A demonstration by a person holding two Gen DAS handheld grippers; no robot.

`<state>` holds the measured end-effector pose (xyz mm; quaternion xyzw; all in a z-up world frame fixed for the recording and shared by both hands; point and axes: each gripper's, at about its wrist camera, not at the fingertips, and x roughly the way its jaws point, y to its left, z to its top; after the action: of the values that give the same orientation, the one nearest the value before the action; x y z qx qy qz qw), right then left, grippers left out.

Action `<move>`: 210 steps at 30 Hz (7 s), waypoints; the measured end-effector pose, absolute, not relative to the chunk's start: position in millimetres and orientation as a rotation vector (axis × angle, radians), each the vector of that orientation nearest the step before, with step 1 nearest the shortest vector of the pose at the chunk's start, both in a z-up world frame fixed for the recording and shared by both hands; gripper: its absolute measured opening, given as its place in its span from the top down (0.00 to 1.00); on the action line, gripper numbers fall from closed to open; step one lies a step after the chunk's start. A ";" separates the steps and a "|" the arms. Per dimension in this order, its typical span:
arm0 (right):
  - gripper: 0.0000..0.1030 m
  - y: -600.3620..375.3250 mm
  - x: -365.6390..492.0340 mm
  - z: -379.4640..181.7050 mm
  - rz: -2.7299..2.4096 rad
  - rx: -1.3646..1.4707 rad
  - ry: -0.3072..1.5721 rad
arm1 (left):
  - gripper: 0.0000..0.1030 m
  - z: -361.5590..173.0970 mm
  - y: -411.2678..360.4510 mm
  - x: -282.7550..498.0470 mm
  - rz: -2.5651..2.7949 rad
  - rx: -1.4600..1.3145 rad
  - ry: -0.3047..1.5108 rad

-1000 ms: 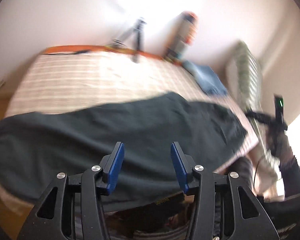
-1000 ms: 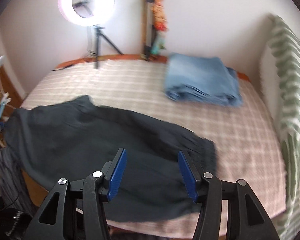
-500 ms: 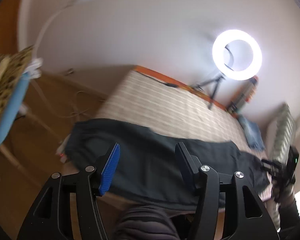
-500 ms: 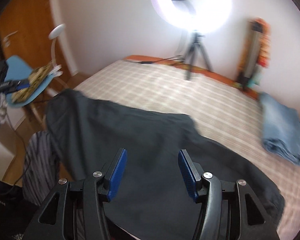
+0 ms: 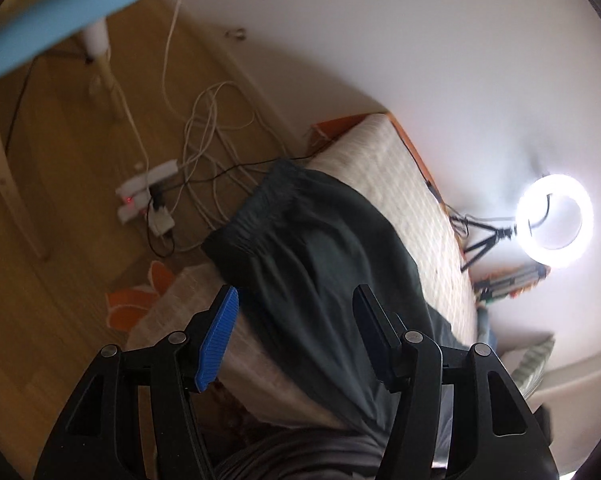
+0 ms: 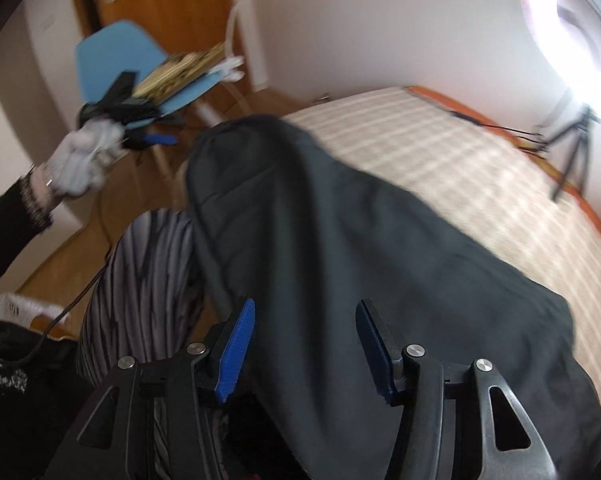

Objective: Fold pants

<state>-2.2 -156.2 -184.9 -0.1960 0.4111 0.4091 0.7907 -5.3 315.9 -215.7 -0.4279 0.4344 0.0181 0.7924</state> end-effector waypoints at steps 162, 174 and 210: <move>0.39 -199.3 98.8 -273.8 0.765 0.622 1.248 | 0.60 -157.3 17.3 10.1 -0.595 -0.060 1.028; 0.32 -180.0 104.0 -268.5 0.765 0.576 1.185 | 0.67 -186.2 3.3 14.1 -0.651 -0.002 1.133; 0.85 -333.7 58.9 -169.1 0.600 0.349 1.016 | 0.60 -121.3 36.6 22.3 -0.395 -0.062 0.910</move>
<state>58.9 -333.7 -169.1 0.1637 0.4767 0.2813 0.8166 22.3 36.6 -121.3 -0.0295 0.4365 -0.1897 0.8790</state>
